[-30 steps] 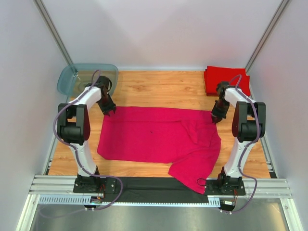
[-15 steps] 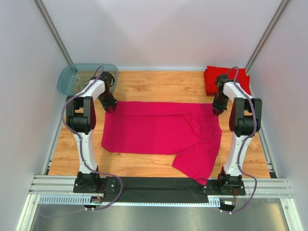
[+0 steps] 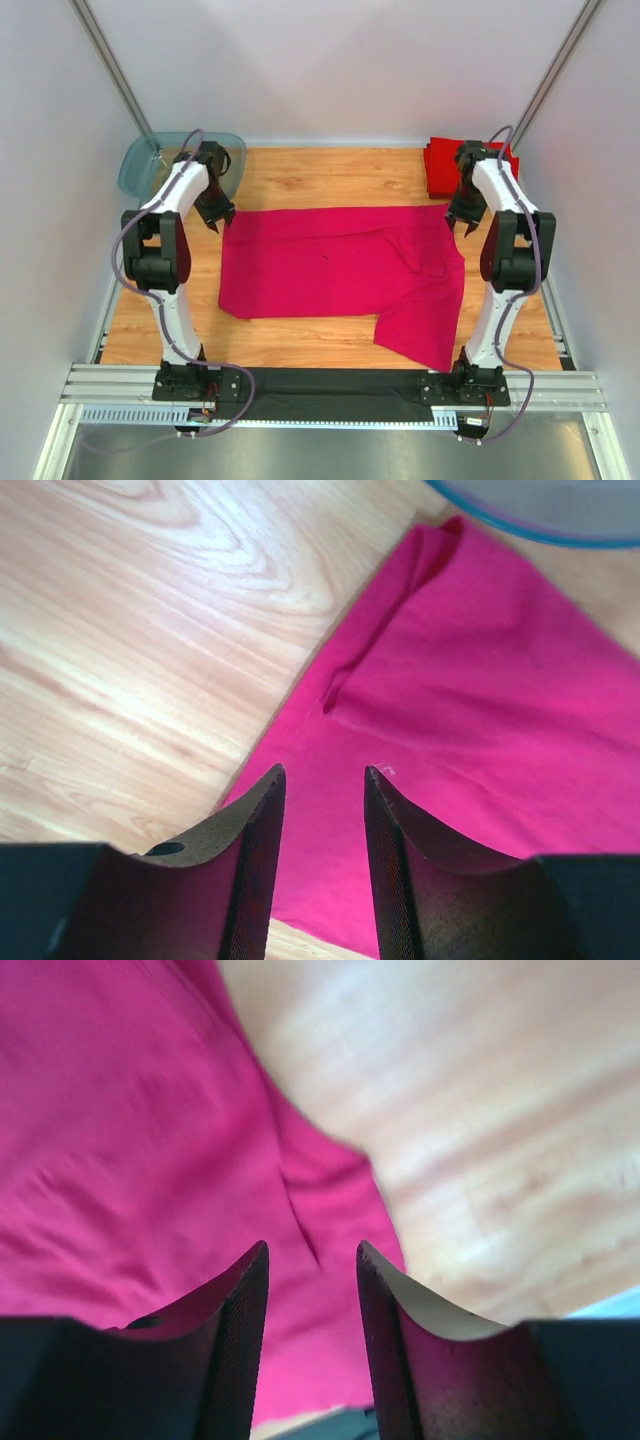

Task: Fold and stack the t-shirts
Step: Fold the tshirt

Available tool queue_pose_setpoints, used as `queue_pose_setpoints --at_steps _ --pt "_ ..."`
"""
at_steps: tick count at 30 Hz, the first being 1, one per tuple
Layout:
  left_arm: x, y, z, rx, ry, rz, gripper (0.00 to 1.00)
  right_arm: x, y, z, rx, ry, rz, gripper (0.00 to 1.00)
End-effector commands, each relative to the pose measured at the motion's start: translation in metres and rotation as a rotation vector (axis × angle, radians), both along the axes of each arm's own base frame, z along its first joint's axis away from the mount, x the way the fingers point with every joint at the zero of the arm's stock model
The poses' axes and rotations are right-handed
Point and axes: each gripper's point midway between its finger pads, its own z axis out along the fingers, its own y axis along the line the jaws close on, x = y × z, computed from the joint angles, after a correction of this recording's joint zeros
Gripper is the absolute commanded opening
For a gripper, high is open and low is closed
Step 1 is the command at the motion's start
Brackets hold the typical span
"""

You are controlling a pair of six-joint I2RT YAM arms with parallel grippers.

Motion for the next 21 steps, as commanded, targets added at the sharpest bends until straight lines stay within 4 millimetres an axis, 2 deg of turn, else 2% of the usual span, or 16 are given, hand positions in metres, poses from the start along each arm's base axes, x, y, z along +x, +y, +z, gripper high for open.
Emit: queue_pose_setpoints --at_steps 1,2,3,4,5,6,7,9,10,13,14,21 --pt "-0.017 0.003 0.055 0.001 -0.118 -0.011 0.45 -0.092 0.018 0.035 0.067 0.081 -0.188 0.43" --pt "-0.017 0.003 0.055 0.001 -0.119 -0.011 0.45 -0.091 0.019 0.046 0.071 0.038 -0.211 0.43" --pt "-0.021 -0.002 0.055 -0.032 -0.123 -0.02 0.46 -0.12 0.026 0.029 0.099 0.111 -0.24 0.41" --pt "-0.027 -0.006 0.057 -0.053 -0.148 -0.03 0.46 -0.132 0.031 0.026 0.128 0.12 -0.267 0.4" --pt "-0.03 -0.015 0.058 -0.106 -0.162 -0.049 0.46 -0.143 0.041 0.033 0.179 0.08 -0.311 0.38" --pt "-0.033 -0.018 0.059 -0.123 -0.175 -0.062 0.45 -0.15 0.045 0.029 0.196 0.065 -0.326 0.37" --pt "-0.039 -0.02 0.059 -0.137 -0.188 -0.069 0.45 -0.176 0.047 0.016 0.197 0.116 -0.347 0.37" --pt "-0.044 -0.026 0.061 -0.173 -0.205 -0.101 0.45 -0.196 0.05 0.014 0.202 0.107 -0.376 0.36" --pt "-0.049 -0.027 0.056 -0.177 -0.192 -0.106 0.45 -0.218 0.05 0.002 0.191 0.163 -0.392 0.36" --pt "-0.057 -0.031 0.05 -0.2 -0.174 -0.115 0.45 -0.24 0.051 -0.006 0.186 0.171 -0.433 0.36" --pt "-0.06 -0.034 0.049 -0.218 -0.171 -0.118 0.45 -0.255 0.053 -0.015 0.186 0.202 -0.445 0.36" --pt "-0.061 -0.038 0.044 -0.243 -0.161 -0.118 0.44 -0.291 0.062 -0.04 0.2 0.243 -0.521 0.33"
